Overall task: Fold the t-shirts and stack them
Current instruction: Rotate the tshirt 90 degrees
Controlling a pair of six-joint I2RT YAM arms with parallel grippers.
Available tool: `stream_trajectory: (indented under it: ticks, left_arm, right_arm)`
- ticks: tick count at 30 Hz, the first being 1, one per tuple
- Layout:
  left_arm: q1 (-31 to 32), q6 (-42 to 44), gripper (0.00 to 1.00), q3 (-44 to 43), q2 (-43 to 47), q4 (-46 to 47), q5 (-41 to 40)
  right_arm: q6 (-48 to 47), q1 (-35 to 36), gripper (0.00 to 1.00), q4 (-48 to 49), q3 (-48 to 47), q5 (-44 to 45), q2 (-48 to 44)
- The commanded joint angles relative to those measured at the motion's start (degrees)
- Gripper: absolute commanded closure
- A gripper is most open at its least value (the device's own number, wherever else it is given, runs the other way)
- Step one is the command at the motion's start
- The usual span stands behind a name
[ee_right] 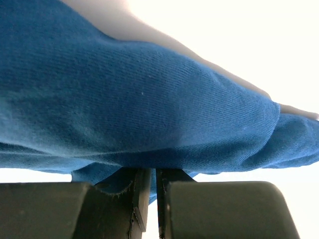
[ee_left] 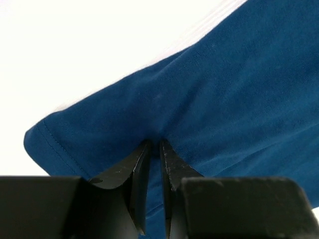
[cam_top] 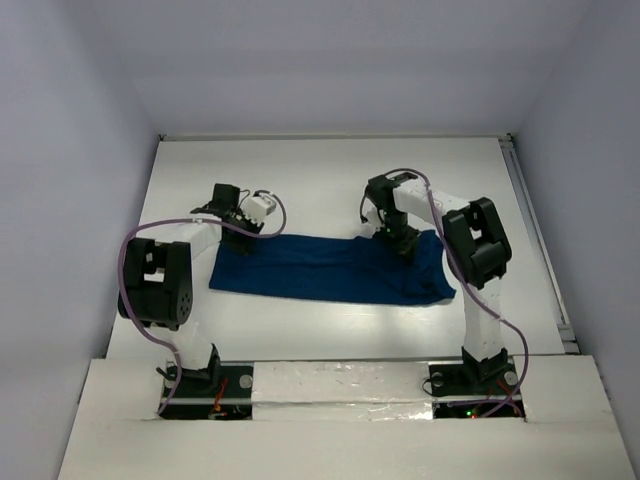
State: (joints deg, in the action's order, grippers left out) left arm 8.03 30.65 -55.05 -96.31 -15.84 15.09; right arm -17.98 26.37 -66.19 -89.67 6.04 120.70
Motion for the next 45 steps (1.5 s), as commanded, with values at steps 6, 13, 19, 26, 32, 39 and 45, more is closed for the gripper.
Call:
stream_trajectory:
  ticks: [6, 13, 19, 26, 32, 39, 45]
  left_arm:
    - [-4.0, 5.8, 0.89, 5.2, 0.0, -10.8, -2.3]
    - [-4.0, 14.3, 0.89, 4.8, 2.0, -22.0, 6.2]
    - [-4.0, 17.9, 0.88, 0.0, 2.1, -30.1, 15.0]
    - [-4.0, 27.4, 0.89, -3.8, -1.3, -43.4, 23.2]
    - [-3.4, 33.4, 0.87, -4.8, -0.2, -47.5, 25.9]
    - [-2.8, 23.7, 0.9, -17.1, 3.6, -41.6, 30.5]
    - [-0.8, 19.5, 0.93, -15.6, 0.6, -33.9, 23.1]
  right_arm:
    - [1.4, -2.5, 0.88, 0.7, -12.4, 1.4, 5.5]
    - [2.9, -3.6, 0.87, -2.2, -28.3, 2.1, 13.1]
    - [3.8, -3.6, 0.87, -1.7, -37.5, 0.0, 18.8]
    - [7.5, -5.3, 0.87, 0.3, -47.9, -4.2, 21.4]
    - [9.8, -6.9, 0.81, 6.9, -49.3, -8.0, 18.0]
    - [8.8, -6.9, 0.85, 13.8, -32.2, -13.9, -1.4]
    - [7.3, -6.9, 0.92, 11.3, -14.7, -19.3, -8.6]
